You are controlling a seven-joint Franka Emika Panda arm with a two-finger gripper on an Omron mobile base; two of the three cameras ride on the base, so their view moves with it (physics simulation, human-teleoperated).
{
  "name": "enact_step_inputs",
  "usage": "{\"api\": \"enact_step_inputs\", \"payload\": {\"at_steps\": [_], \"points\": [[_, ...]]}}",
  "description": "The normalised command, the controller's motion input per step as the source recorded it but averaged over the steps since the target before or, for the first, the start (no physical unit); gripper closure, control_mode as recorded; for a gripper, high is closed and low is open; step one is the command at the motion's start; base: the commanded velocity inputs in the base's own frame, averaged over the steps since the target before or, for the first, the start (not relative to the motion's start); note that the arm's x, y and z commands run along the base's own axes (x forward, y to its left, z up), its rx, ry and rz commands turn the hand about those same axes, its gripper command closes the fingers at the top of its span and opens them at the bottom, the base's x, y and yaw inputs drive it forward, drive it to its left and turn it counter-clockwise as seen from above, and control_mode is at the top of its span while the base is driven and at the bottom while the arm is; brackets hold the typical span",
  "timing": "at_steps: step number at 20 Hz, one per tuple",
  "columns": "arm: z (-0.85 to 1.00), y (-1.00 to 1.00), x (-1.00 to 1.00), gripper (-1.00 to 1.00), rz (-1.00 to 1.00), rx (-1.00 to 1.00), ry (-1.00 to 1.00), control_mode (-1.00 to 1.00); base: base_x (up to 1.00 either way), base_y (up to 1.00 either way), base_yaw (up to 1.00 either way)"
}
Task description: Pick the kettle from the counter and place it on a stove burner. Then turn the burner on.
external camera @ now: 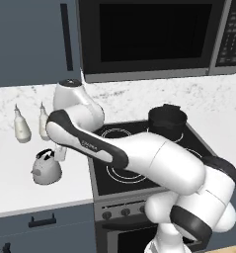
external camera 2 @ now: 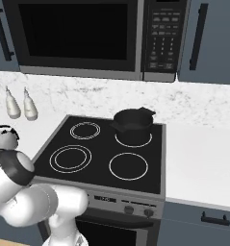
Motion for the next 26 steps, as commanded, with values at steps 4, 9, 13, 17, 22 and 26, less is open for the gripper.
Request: {"api": "enact_step_inputs", "payload": {"at_steps": [4,9,13,17,22,26], "points": [[-0.27,0.0,0.36,-1.0,0.24,-0.03,0.0,-1.0,0.0,0.0,0.0],[-0.26,0.02,0.18,-1.0,0.22,-0.05,0.0,-1.0,0.0,0.0,0.0],[-0.43,0.1,0.21,-1.0,0.24,-0.06,0.03,-1.0,0.0,0.0,0.0],[-0.3,0.05,0.24,-1.0,0.23,-0.07,0.02,-1.0,0.0,0.0,0.0],[-0.01,0.12,0.21,-1.0,0.14,-0.07,0.0,-1.0,0.0,0.0,0.0],[-0.16,0.2,0.47,-1.0,0.18,0.0,0.03,-1.0,0.0,0.0,0.0]]}}
